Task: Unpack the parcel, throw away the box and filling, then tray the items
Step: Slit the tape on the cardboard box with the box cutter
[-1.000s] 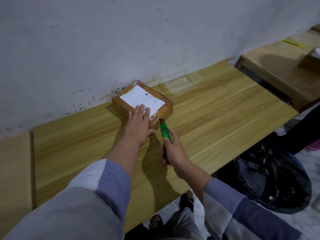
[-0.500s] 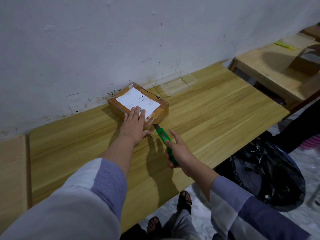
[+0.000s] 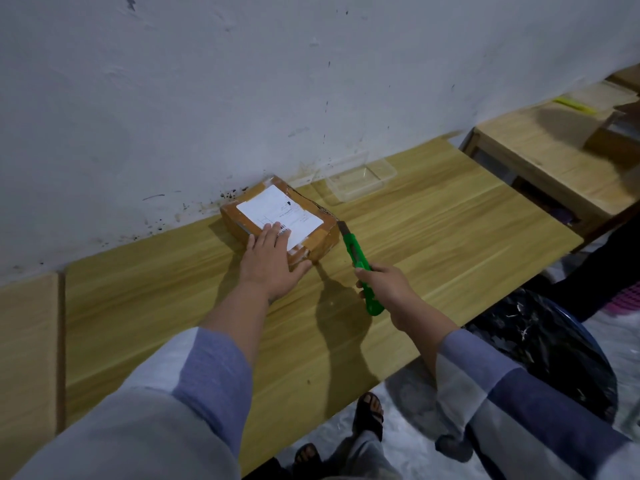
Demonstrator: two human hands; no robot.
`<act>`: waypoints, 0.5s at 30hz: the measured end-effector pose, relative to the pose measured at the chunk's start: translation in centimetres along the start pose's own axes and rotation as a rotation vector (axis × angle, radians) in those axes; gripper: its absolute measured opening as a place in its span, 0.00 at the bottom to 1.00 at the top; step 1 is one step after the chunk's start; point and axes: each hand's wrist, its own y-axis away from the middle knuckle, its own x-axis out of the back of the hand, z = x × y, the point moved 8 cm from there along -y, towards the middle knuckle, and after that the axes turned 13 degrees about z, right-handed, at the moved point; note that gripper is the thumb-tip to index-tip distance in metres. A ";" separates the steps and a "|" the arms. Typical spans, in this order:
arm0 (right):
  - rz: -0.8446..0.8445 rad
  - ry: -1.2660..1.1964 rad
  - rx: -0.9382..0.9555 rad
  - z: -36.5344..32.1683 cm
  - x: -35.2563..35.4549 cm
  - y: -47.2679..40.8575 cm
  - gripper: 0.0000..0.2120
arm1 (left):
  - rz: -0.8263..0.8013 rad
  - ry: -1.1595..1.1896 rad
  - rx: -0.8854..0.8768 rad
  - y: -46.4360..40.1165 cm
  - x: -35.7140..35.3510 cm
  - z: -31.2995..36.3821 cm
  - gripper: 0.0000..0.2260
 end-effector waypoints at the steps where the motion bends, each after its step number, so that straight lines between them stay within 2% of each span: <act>1: -0.001 0.005 -0.011 0.0 0.0 -0.3 0.13 | 0.021 0.000 0.007 -0.1 0.1 0.2 0.36; 6: 0.020 0.034 -0.081 0.3 0.4 -2.3 0.15 | 0.008 -0.004 0.026 -1.5 -0.3 1.1 0.36; 12: 0.020 0.119 -0.044 -0.4 0.6 -5.3 0.13 | -0.054 -0.051 0.020 -3.3 -1.3 1.6 0.38; 15: 0.000 0.199 -0.018 -0.9 0.2 -7.0 0.15 | -0.033 -0.084 0.003 -3.4 -2.0 1.4 0.38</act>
